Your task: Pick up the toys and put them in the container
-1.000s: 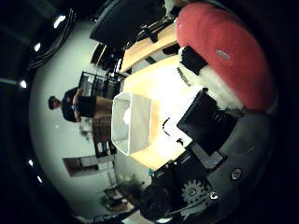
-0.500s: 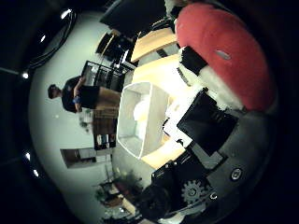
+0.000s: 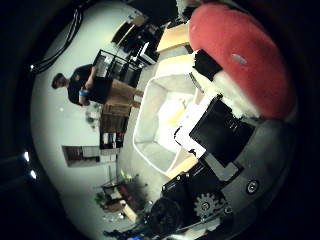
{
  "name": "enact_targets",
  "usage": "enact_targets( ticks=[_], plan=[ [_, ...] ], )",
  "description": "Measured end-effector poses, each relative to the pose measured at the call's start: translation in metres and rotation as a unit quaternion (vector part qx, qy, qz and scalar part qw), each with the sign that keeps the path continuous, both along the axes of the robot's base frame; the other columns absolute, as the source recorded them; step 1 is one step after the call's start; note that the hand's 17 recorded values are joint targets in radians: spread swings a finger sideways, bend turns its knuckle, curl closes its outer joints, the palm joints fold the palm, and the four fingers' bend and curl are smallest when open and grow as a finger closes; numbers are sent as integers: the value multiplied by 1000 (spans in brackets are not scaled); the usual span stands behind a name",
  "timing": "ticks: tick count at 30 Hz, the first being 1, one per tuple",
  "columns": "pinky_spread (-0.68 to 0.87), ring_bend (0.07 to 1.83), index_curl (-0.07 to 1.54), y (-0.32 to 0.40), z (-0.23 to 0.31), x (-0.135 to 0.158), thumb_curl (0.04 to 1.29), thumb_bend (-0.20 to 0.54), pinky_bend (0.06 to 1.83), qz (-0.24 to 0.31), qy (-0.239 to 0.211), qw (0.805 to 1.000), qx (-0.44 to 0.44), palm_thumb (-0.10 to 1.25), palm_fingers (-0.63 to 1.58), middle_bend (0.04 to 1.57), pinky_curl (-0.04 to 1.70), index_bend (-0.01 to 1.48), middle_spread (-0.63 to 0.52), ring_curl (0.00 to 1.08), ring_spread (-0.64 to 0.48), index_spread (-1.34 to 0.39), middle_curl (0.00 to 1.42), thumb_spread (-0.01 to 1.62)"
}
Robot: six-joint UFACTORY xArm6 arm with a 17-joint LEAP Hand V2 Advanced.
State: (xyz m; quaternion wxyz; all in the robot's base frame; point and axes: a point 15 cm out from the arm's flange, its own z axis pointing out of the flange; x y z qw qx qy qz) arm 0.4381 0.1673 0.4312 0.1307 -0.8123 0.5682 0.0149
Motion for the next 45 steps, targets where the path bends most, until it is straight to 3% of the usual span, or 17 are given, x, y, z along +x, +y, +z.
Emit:
enact_targets(
  ticks=[14, 29, 34, 39, 43, 45],
  plan=[
    [-446, 1217, 756, 85, -5, -12, 388, -11, 1223, 89, -43, 995, -23, 1151, 1123, 713, 526, 167, -464, 503, -345, -609, 726, 1102],
    [-454, 1223, 749, 160, -16, -22, 382, -18, 1214, 157, -47, 986, -20, 1104, 1140, 749, 524, 171, -456, 504, -333, -620, 722, 1086],
    [-451, 1229, 746, 168, -22, -26, 348, -39, 1206, 170, -42, 984, -24, 981, 1145, 772, 524, 168, -451, 505, -327, -621, 722, 1089],
    [-442, 1234, 736, 171, -26, -27, 291, -85, 1215, 190, -44, 980, -26, 711, 1124, 777, 529, 155, -446, 507, -321, -616, 716, 1049],
    [-479, 1229, 667, 170, -27, -27, 251, -96, 1270, 204, -47, 977, -28, 432, 837, 664, 548, 75, -438, 510, -320, -579, 684, 974],
    [-393, 1117, 672, 169, -31, -29, 237, -109, 1115, 210, -40, 976, -33, 299, 303, 571, 539, 172, -375, 500, -294, -556, 660, 926]
  ],
)
